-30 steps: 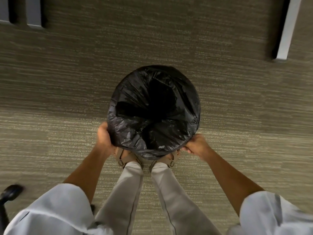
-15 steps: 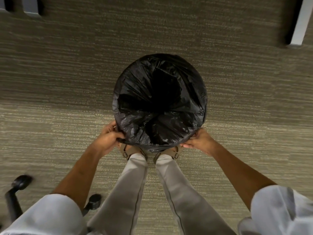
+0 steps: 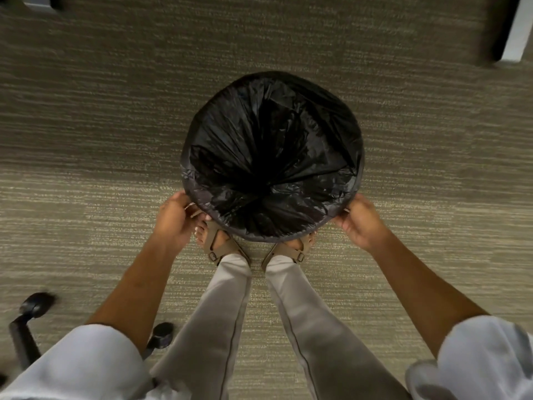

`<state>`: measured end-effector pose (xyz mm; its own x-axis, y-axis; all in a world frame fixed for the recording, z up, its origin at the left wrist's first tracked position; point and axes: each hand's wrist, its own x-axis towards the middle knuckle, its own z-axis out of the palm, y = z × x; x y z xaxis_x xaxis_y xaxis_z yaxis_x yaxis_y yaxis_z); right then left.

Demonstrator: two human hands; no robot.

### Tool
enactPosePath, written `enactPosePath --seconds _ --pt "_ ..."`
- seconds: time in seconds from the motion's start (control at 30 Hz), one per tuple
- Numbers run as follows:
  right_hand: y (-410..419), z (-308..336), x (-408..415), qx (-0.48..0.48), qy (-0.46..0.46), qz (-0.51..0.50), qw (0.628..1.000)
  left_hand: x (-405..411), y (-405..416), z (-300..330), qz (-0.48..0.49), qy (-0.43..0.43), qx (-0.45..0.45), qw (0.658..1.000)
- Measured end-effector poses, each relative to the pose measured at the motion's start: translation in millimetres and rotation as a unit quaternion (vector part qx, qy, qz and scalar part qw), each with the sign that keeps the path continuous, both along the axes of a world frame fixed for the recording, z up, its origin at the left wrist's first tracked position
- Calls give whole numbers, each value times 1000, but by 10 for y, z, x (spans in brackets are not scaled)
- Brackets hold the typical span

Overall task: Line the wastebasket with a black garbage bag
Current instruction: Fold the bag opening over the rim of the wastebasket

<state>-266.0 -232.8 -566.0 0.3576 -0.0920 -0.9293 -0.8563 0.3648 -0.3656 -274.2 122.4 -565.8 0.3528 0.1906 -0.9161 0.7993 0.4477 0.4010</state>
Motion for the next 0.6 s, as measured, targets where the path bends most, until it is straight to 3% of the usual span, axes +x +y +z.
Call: enactPosePath --seconds 0.1,0.27,0.37,0.47,0.6 --pt "-49 132 74 23 -37 -67 997 114 92 107 99 -30 -58 993" --pt "53 220 193 -93 -96 6 991 341 60 271 -77 -90 29 993" --pt "69 210 216 -110 -76 -29 991 403 -22 261 -81 -90 70 990" --pt "23 155 255 -64 -27 -73 995 437 -25 181 -57 -75 61 994" --pt "-108 50 328 14 53 -51 997 469 -40 66 -36 3 25 999"
